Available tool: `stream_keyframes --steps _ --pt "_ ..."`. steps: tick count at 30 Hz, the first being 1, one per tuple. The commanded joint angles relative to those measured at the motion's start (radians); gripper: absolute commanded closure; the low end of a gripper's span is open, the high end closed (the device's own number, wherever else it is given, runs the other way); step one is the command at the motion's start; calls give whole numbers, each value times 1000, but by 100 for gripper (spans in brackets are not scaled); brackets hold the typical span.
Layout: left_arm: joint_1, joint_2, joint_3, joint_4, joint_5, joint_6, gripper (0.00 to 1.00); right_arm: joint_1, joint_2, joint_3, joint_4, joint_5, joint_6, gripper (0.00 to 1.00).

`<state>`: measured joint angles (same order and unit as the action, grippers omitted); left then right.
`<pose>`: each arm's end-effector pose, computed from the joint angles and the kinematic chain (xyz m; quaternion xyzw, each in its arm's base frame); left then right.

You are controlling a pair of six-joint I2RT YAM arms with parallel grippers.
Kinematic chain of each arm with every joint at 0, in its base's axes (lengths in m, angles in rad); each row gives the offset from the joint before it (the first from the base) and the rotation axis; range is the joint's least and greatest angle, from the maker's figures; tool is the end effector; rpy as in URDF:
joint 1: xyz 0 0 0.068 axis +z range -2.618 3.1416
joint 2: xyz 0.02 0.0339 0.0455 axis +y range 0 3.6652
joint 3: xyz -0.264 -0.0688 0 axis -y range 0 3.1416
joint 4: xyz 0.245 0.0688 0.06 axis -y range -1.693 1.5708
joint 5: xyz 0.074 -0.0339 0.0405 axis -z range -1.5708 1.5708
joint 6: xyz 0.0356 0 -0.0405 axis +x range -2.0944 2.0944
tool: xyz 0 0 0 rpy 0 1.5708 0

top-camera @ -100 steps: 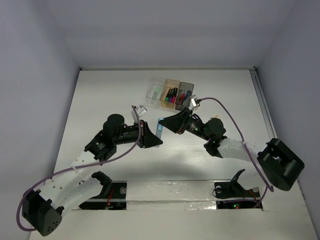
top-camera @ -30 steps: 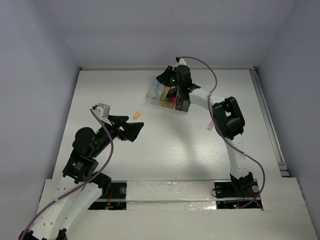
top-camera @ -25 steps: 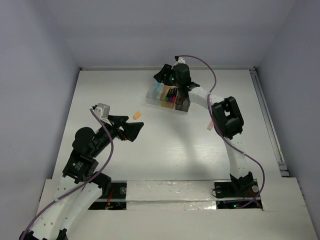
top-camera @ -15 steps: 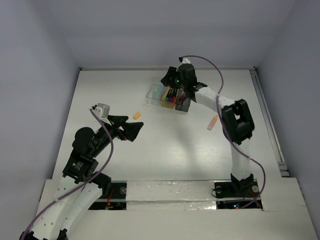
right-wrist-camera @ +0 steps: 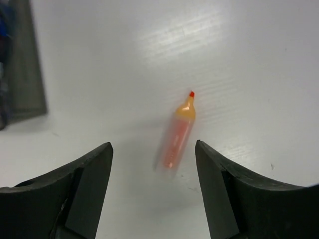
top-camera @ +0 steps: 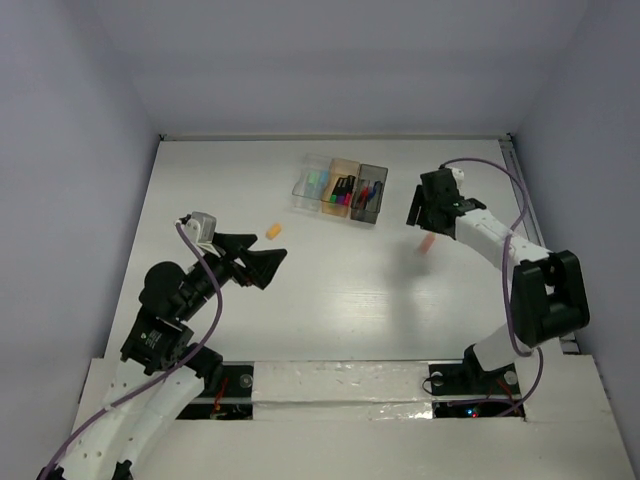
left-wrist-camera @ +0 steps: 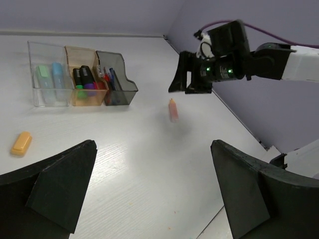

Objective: Sort the stationery into containers
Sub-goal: Place the pen in the storage box, then pick up the pen from the center of the board.

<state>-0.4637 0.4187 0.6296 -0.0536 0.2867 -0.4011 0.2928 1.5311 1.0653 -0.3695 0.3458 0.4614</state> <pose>0.0962 -0.0594 0.3477 0.1287 0.6390 -0.3996 0.6445 0.3170 0.0830 0.2412 0.1390 0.9108 -0.0188 0.3884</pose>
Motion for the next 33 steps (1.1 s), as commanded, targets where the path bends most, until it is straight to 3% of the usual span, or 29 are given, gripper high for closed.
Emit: stream_keyframes --steps 1,9,19,21,23,25,26,27,29,31,33 --pt "-9 -17 30 28 -6 2 1 2 50 4 -126 30 2 27" --pt "-9 -21 32 18 -12 8 1 -35 195 28 -108 -42 -7 29" --pt "-9 -5 24 29 0 -4 1 -63 248 5 -56 -60 11 51" --pt "-18 6 15 43 35 -27 2 -73 254 -2 -39 -62 11 61" --pt "-18 17 -13 89 71 -56 5 -73 258 -2 -32 -62 13 62" --pt "-18 37 -33 124 114 -99 9 -83 247 -7 -22 -64 5 64" --pt "-18 43 -56 136 124 -114 11 -83 241 -7 -16 -62 3 70" --pt "-18 60 -68 150 146 -131 21 -83 232 -13 -8 -62 2 82" --pt "-18 72 -115 213 172 -189 30 -83 161 -59 70 -80 -18 84" --pt "-18 94 -154 302 203 -253 49 -64 101 -121 131 -143 -44 86" --pt "-32 130 -198 356 226 -286 59 -14 22 -140 153 -142 -46 87"
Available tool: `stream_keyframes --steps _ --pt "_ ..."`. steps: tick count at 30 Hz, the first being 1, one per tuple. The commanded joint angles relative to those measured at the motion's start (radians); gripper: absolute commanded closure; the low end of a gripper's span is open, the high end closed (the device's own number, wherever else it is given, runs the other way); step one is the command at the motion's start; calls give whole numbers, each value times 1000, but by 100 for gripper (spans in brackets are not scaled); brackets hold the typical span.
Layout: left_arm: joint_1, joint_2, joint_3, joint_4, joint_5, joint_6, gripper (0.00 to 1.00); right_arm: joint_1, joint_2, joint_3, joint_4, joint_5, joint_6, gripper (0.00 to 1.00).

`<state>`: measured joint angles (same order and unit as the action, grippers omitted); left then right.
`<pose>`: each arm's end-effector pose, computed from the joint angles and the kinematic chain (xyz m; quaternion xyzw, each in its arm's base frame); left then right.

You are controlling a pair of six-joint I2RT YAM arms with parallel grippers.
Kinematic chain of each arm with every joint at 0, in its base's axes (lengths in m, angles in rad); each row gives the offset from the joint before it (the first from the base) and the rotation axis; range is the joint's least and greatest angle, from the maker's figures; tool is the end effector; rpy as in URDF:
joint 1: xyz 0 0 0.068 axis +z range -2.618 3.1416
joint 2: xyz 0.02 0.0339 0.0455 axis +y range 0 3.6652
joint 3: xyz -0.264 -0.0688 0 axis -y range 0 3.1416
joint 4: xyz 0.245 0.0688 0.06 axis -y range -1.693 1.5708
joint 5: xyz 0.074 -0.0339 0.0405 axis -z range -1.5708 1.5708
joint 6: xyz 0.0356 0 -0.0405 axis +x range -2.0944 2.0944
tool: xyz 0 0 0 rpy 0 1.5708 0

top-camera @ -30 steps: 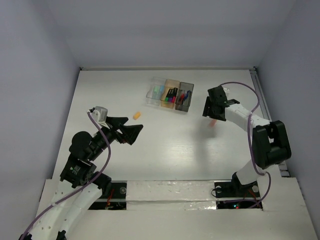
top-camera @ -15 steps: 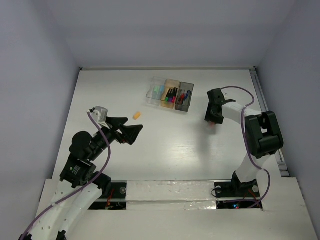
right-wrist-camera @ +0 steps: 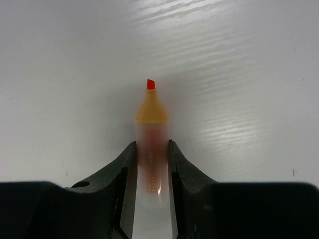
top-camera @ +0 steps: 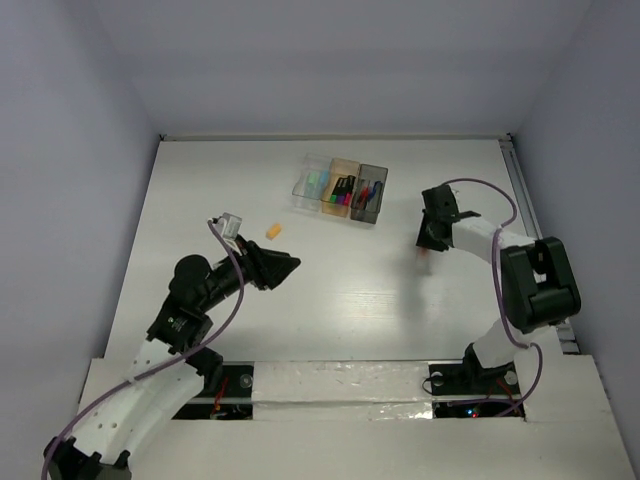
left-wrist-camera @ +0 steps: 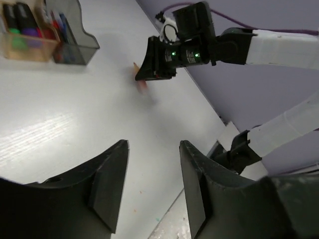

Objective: Sort the stationery into containers
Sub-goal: Pick up the pen from the center of the board.

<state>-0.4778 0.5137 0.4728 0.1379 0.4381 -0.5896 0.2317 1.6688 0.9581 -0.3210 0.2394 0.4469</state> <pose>0.1201 -0.0792 0.3035 0.1240 0.6639 -0.4935 0.5480 0.3196 0.0667 0.1687 0.1344 0.9480 -0.0205 0.2876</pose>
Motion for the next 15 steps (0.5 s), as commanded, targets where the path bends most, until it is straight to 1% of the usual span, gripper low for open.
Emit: stream_keyframes --steps 1,2,3,5,6,7,8,9,10,12,13,14,15 --pt "-27 51 -54 205 71 -110 59 75 -144 -44 112 -35 -28 87" --pt "-36 63 -69 224 65 -128 59 140 -173 -57 115 -32 -22 87" --pt "-47 93 -75 239 51 -131 59 177 -226 -61 112 -22 2 87" --pt "-91 126 -85 278 19 -131 59 257 -276 -65 126 -20 18 87" --pt "-105 164 -88 285 -19 -127 58 327 -311 -56 125 -6 25 87" --pt "-128 189 -89 302 -33 -122 56 359 -325 -50 128 -3 45 87" --pt "-137 212 -89 313 -44 -118 54 385 -337 -44 149 -14 53 87" --pt "-137 262 -89 330 -50 -115 47 441 -345 -32 160 -32 62 86" --pt "-153 290 -91 365 -52 -118 45 469 -353 -25 172 -31 81 86" --pt "-165 350 -80 388 -61 -118 43 521 -348 -4 227 -44 93 86" --pt "-177 361 -76 406 -67 -121 43 567 -336 5 240 -45 104 86" --pt "-177 370 -76 417 -78 -122 43 587 -330 11 276 -40 105 86" --pt "-188 374 -77 428 -114 -122 43 603 -320 19 293 -40 107 86"
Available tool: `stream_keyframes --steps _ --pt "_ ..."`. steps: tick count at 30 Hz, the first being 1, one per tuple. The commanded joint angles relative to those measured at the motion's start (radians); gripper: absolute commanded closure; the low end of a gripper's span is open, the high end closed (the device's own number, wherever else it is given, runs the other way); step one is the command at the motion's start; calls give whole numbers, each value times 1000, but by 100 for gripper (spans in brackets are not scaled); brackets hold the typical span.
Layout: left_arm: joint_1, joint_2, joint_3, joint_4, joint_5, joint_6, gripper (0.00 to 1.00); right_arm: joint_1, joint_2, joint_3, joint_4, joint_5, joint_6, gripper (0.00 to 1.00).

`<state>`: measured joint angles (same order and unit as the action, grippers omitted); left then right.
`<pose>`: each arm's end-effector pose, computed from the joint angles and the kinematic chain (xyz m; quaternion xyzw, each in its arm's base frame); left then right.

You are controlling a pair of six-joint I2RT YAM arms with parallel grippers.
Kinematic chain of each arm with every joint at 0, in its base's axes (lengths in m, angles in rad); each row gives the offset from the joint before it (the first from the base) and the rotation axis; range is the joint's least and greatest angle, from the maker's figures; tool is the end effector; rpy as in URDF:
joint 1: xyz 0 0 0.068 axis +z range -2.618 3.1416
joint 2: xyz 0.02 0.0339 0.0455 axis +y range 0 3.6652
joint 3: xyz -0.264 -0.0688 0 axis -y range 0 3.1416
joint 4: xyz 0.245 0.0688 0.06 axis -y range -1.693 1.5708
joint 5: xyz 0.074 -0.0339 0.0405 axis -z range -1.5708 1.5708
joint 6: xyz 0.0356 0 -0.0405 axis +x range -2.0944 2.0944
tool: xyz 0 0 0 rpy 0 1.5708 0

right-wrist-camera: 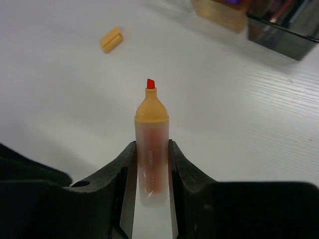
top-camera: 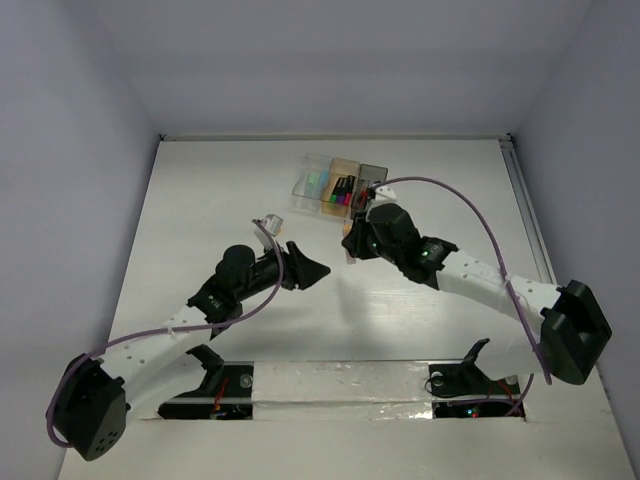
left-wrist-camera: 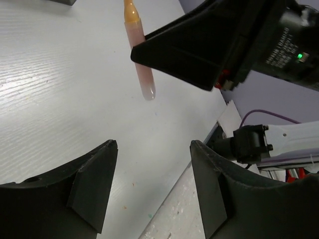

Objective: Sort the stationery into containers
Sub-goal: Pick up the pen from the center of the board.

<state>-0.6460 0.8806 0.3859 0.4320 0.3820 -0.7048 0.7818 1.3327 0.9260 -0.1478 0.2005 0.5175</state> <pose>0.1540 -0.1327 0.2469 0.1089 0.7192 -0.5282 0.4381 0.2172 0.2057 0.2709 -0.0663 0.8681 0.2232 0.4384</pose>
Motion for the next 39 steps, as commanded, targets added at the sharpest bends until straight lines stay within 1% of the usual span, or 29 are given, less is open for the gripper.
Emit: stream_keyframes --steps 1,5,9,11,15,20,21,26,28,30,33,34,35,38,39 --pt "-20 8 11 139 -74 -5 43 68 26 66 132 0 39 86" --pt "-20 20 33 129 -135 28 43 132 65 88 215 -9 53 86" --pt "-20 61 50 134 -158 54 43 145 88 99 263 -50 70 85" --pt "-20 84 54 142 -161 64 45 154 95 108 271 -61 75 84" --pt "-29 92 64 128 -189 77 51 154 89 111 281 -65 75 84" --pt "-29 89 65 128 -224 88 52 154 92 123 272 -87 70 84" --pt "-29 86 64 132 -227 90 57 154 95 123 271 -93 70 84" --pt "-29 84 61 149 -249 97 69 163 115 106 275 -125 95 84" --pt "-29 90 61 152 -256 99 73 172 115 102 284 -144 107 84" --pt "-29 92 59 152 -258 100 74 172 114 105 286 -148 115 84" --pt "-29 69 50 155 -273 102 88 172 112 117 272 -173 118 84" --pt "-29 60 50 143 -282 105 98 172 109 117 272 -183 119 84" --pt "-29 51 53 128 -294 108 100 172 105 119 271 -187 121 83" --pt "-29 -14 54 70 -330 122 100 172 88 138 219 -181 104 68" --pt "-29 -55 57 47 -342 125 100 172 83 149 203 -188 92 60"
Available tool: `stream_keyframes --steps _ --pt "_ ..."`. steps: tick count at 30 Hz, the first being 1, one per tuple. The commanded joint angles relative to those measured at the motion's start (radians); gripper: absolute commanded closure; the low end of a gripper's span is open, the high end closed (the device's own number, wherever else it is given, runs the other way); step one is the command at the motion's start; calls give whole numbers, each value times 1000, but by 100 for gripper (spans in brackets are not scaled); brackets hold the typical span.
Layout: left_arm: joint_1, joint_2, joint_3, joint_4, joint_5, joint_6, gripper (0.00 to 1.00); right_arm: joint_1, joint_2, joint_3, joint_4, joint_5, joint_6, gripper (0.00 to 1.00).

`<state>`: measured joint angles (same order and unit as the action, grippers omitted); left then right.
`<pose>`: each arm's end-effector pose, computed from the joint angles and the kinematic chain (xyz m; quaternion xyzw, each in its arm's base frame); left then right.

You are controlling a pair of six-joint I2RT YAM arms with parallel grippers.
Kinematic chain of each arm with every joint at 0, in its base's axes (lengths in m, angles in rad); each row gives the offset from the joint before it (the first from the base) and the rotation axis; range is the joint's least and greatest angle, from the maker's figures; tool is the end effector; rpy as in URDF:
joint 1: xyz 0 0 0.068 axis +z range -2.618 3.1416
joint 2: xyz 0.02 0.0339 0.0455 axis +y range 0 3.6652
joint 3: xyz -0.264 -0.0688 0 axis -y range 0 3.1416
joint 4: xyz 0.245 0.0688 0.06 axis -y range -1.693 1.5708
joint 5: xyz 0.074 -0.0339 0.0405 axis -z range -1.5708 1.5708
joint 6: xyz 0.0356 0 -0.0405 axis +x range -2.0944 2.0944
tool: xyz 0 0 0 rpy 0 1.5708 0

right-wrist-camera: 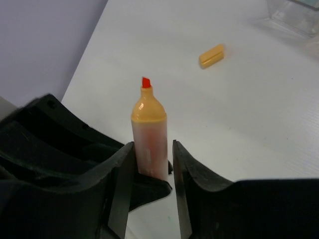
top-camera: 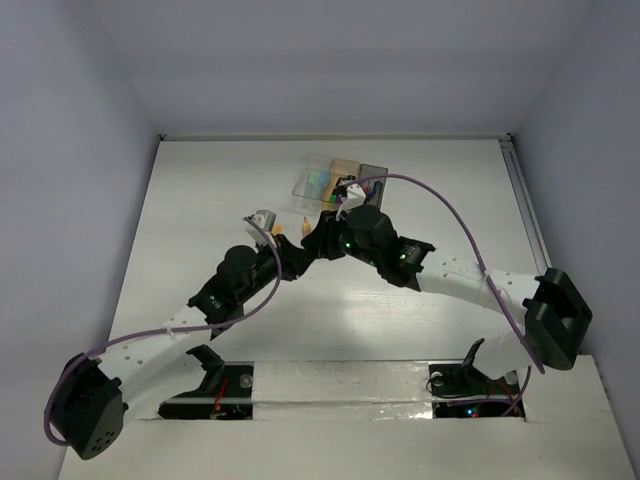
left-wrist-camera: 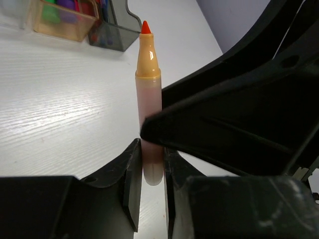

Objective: Sort the stationery into containers
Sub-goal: Pick up the pen from the center of the board, then close the pen cap on the pen.

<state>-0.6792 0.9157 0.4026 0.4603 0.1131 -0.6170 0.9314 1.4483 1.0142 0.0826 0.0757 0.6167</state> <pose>0.1619 -0.1358 0.2491 0.0614 0.7228 -0.4475 0.5230 0.2039 0.2697 0.2892 -0.1070 0.8125 0.3778 0.4308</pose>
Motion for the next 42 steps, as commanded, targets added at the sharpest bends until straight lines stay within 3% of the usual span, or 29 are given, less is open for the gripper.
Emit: stream_keyframes --steps 1,4,9,12,13,14,16,18,21,25,28,31,42 --pt "4 -113 44 -36 -82 42 100 5 -38 84 -40 -70 -35 56" --pt "4 -198 77 -154 -102 48 100 -20 -60 118 -80 -173 -86 44" --pt "4 -305 172 -345 -165 59 100 -40 -126 149 -129 -188 -153 39" --pt "4 -359 254 -460 -258 98 100 -49 -138 130 -109 -166 -163 58" --pt "4 -373 275 -523 -272 114 100 -58 -112 130 -106 -175 -160 74" --pt "4 -380 325 -549 -286 132 100 -59 -91 135 -104 -183 -160 83" --pt "4 -400 373 -595 -312 183 100 -59 2 162 -96 -204 -155 94" --pt "4 -413 426 -609 -320 224 100 -59 79 198 -93 -220 -153 95" --pt "4 -426 453 -612 -343 292 100 -59 242 296 -124 -169 -153 87" --pt "4 -428 444 -598 -383 327 100 -59 444 451 -187 -97 -150 51" --pt "4 -428 415 -583 -382 330 100 -59 581 564 -228 -93 -138 39" --pt "4 -432 398 -581 -380 335 100 -49 697 648 -253 -82 -137 33" --pt "110 -434 361 -552 -250 342 100 -8 958 932 -378 50 -192 32"
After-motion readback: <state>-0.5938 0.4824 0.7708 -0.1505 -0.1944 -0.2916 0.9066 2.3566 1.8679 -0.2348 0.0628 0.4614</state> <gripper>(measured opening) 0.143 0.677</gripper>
